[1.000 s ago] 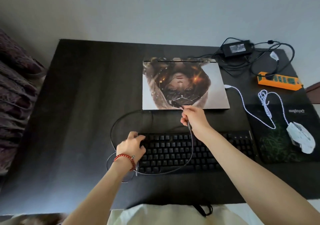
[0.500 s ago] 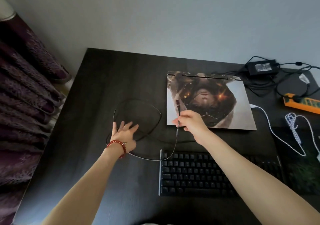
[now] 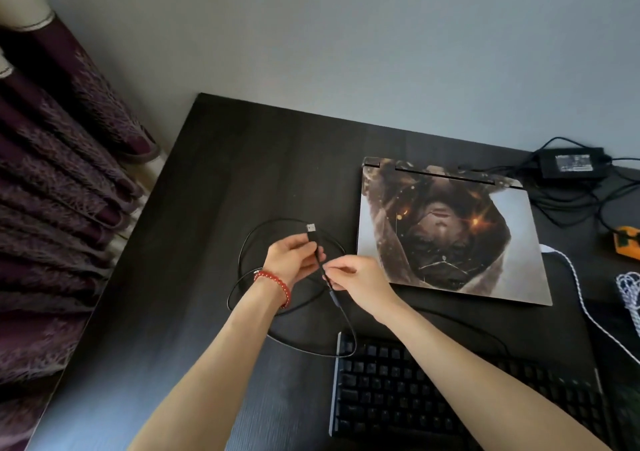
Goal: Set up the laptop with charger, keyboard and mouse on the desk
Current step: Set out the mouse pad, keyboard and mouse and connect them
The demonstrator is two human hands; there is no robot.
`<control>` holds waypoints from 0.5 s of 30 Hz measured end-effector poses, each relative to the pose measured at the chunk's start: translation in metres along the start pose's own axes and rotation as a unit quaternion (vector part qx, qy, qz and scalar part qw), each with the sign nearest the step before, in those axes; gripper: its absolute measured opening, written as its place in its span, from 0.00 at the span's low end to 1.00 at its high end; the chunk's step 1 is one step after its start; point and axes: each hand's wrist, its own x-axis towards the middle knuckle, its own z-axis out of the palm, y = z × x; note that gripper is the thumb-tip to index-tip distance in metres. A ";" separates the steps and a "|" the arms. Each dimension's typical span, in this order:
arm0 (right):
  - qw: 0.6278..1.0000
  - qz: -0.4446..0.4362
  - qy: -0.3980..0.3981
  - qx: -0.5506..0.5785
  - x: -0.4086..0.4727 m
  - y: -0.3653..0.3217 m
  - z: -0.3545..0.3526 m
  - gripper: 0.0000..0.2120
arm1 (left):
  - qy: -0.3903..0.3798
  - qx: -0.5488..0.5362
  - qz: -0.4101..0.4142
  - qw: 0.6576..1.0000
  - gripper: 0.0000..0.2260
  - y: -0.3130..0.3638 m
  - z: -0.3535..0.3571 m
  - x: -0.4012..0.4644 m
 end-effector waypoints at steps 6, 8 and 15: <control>0.997 0.004 0.036 -0.068 0.012 0.018 -0.023 0.13 | 0.197 0.297 0.183 0.916 0.14 0.036 -0.023 0.029; 0.987 -0.030 0.089 -0.132 0.016 0.020 -0.031 0.12 | 0.242 0.504 0.258 0.787 0.13 0.046 -0.034 0.032; 0.910 -0.075 0.163 -0.374 0.052 0.027 -0.052 0.16 | 0.058 0.632 0.311 0.707 0.15 0.014 -0.013 0.055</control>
